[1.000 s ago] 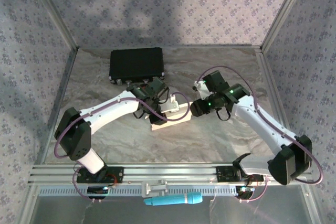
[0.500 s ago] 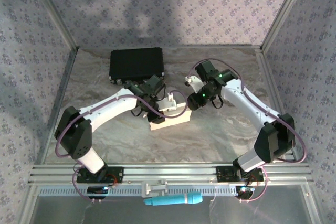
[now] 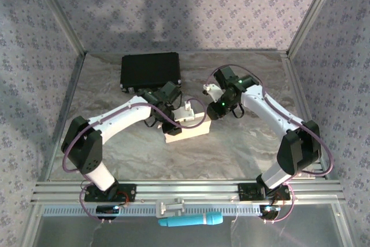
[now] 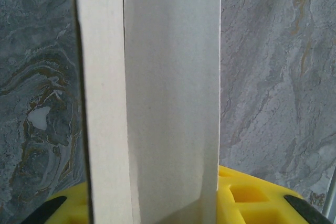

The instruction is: Fold the paper box

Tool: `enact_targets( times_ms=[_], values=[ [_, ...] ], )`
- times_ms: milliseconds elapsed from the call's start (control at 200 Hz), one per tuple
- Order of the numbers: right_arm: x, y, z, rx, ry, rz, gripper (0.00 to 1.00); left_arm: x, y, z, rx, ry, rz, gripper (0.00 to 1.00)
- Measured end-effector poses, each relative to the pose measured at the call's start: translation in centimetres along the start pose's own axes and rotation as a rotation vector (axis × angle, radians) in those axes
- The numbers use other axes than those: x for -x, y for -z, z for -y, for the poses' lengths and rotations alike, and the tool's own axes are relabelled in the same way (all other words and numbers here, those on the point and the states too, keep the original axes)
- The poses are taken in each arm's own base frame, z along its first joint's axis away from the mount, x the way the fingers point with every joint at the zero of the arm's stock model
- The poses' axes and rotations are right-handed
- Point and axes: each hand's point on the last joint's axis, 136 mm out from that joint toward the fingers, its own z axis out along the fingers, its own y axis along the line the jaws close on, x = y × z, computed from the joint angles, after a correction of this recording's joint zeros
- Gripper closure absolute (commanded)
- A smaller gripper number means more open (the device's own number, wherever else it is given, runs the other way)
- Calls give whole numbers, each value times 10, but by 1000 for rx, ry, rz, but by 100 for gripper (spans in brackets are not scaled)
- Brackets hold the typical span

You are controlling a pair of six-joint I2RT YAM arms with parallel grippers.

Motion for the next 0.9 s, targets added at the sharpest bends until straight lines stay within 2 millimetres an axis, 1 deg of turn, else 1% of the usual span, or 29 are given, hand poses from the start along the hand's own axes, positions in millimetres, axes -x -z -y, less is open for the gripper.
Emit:
enact_targets(
  times_ms=[125,200,410,525,904],
  values=[
    [7,4,0,-3,3,15,69,0,0,0,-5,1,-2,69],
    [9,6,0,-3,2,21,75,1,0,0,-5,2,-1,69],
    [5,6,-1,2,-3,5,77,0,0,-1,-5,6,-2,69],
    [4,6,-1,0,-4,4,81,0,0,-1,-7,6,-2,69],
    [6,6,-3,-7,-19,10,87,1,0,-2,-9,11,-2,70]
  ],
)
